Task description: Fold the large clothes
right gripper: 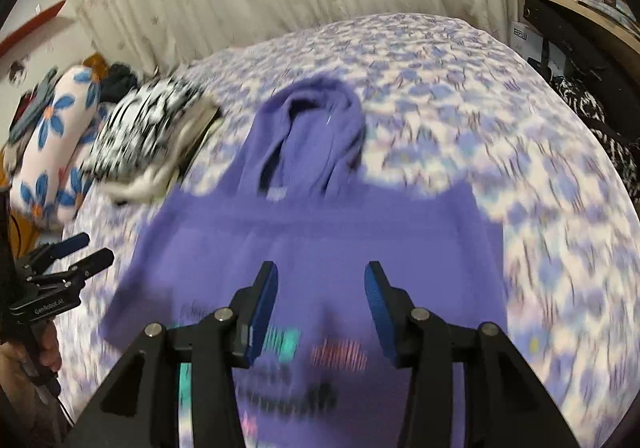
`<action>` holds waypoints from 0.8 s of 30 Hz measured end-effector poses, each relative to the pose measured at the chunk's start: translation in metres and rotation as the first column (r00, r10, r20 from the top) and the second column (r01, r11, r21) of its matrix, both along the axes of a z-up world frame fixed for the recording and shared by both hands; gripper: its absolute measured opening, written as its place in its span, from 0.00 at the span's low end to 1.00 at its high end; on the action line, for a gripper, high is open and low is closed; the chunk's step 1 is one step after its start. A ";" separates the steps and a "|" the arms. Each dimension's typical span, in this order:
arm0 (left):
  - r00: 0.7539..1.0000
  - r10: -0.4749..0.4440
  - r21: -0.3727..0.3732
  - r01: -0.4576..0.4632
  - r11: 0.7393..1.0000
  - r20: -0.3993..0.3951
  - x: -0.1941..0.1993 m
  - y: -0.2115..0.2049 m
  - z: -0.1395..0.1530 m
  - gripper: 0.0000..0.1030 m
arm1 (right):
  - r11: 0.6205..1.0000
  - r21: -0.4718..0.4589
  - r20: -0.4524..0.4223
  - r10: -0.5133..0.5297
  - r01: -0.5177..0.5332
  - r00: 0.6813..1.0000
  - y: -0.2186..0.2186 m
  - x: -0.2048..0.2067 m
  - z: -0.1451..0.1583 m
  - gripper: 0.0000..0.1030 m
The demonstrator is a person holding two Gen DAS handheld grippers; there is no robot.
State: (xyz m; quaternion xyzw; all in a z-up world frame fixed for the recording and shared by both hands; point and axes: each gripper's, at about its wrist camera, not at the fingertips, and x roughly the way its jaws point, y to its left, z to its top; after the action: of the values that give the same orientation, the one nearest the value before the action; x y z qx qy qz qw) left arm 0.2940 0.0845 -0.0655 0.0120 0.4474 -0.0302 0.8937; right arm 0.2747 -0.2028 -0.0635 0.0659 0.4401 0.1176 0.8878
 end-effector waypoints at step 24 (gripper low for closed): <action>0.981 0.051 -0.082 -0.067 0.994 -0.188 0.275 -0.020 -0.144 0.57 | 0.988 0.126 -0.206 -0.066 0.093 0.976 0.008 0.283 -0.097 0.42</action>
State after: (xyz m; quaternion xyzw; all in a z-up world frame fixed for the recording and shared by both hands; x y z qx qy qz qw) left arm 0.5693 0.0643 -0.2092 -0.0436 0.5271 -0.0243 0.8483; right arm 0.5572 -0.1944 -0.1608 0.1549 0.5158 0.1042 0.8361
